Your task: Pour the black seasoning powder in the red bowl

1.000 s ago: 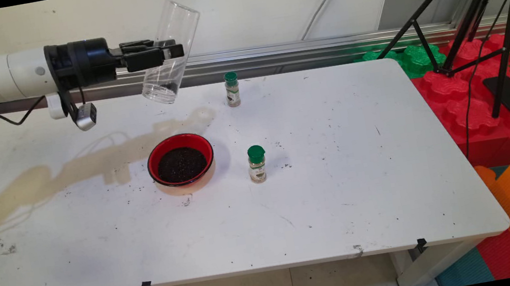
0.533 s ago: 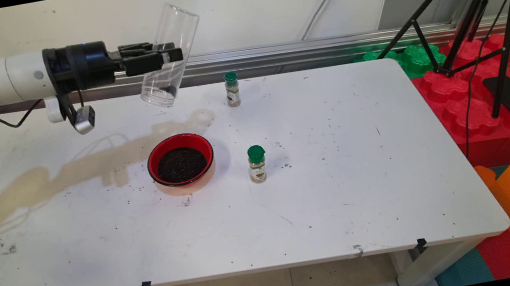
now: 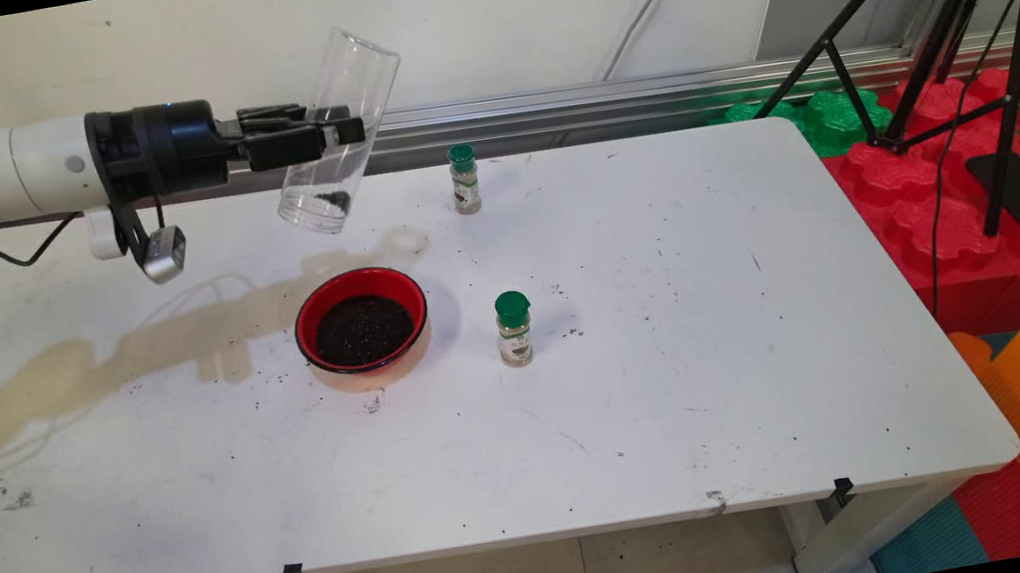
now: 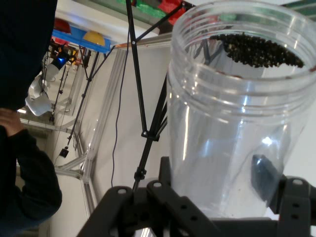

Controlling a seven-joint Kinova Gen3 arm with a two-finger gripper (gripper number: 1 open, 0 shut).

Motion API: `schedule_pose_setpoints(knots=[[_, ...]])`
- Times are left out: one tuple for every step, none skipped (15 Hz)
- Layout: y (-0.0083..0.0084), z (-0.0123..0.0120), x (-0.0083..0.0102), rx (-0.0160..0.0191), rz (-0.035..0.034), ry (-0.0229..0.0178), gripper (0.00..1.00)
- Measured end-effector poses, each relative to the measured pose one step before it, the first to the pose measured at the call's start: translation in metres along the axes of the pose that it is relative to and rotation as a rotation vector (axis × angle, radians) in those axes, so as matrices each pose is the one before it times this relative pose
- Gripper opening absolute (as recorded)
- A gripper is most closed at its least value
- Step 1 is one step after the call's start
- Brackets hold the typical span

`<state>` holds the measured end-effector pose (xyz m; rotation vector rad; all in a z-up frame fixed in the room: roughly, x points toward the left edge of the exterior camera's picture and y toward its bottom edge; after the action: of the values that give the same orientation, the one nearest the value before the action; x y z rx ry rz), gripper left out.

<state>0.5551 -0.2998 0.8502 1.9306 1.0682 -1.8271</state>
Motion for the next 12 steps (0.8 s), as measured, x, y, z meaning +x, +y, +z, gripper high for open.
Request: schedule_pose_setpoints(knots=[[-0.00049,-0.00053,0.00089,0.00147,-0.00962,0.00737,0.00],[-0.00030,-0.00076,0.00049,-0.00029,-0.01256,0.00692,0.00],[-0.00005,-0.00051,0.00012,-0.00069,-0.01209,0.00565,0.00],[0.00017,-0.00042,-0.00014,-0.00125,-0.00983,0.00372,0.00],[0.00022,-0.00064,-0.00033,-0.00174,-0.01781,0.00562,0.00],[0.00032,-0.00062,-0.00086,-0.00250,-0.02566,0.00743,0.00],[0.00021,-0.00032,-0.00092,-0.00228,-0.02350,0.00521,0.00],[0.00018,-0.00039,-0.00088,-0.00262,-0.02282,0.00496,0.00],[0.00013,-0.00038,-0.00117,-0.00350,-0.03024,0.00624,0.00],[0.00001,-0.00020,-0.00134,-0.00362,-0.03267,0.00614,0.00],[-0.00009,-0.00026,-0.00122,-0.00321,-0.02877,0.00501,0.00],[-0.00016,-0.00046,-0.00143,-0.00456,-0.03649,0.00569,0.00]])
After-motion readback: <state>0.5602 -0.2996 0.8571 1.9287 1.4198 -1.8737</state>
